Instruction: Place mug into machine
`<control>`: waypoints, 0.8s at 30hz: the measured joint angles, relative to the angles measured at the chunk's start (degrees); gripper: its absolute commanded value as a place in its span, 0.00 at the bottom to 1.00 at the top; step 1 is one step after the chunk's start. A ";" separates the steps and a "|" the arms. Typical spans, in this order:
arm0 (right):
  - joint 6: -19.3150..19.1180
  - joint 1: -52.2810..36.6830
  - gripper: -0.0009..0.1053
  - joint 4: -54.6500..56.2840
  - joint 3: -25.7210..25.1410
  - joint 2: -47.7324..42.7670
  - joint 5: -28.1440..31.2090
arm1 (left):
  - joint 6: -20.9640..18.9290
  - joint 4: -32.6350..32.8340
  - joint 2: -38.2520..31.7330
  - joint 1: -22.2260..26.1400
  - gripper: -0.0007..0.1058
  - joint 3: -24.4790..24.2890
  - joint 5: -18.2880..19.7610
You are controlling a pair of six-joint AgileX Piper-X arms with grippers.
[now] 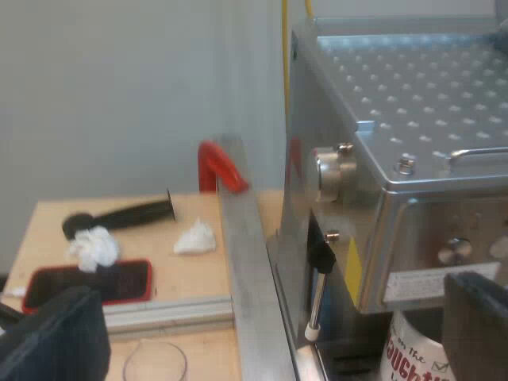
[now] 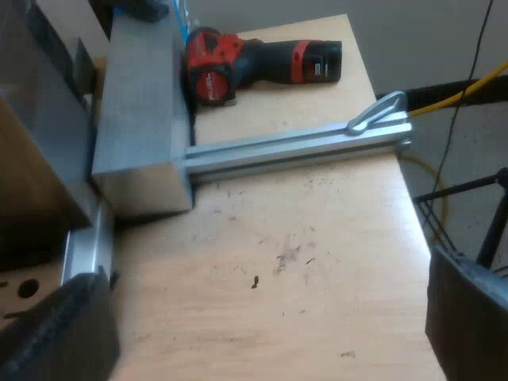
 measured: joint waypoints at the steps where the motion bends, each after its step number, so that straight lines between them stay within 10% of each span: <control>1: -0.01 0.00 0.76 0.23 0.19 -0.42 0.00 | 0.00 0.13 -1.99 0.00 0.82 0.73 0.00; 10: -0.01 0.00 0.76 8.75 1.56 -19.46 -3.96 | 1.25 10.56 -18.58 0.00 0.82 4.59 0.01; 24: -0.85 0.15 0.76 16.87 1.74 -24.29 -7.41 | 1.65 25.78 -18.89 0.00 0.82 3.66 0.01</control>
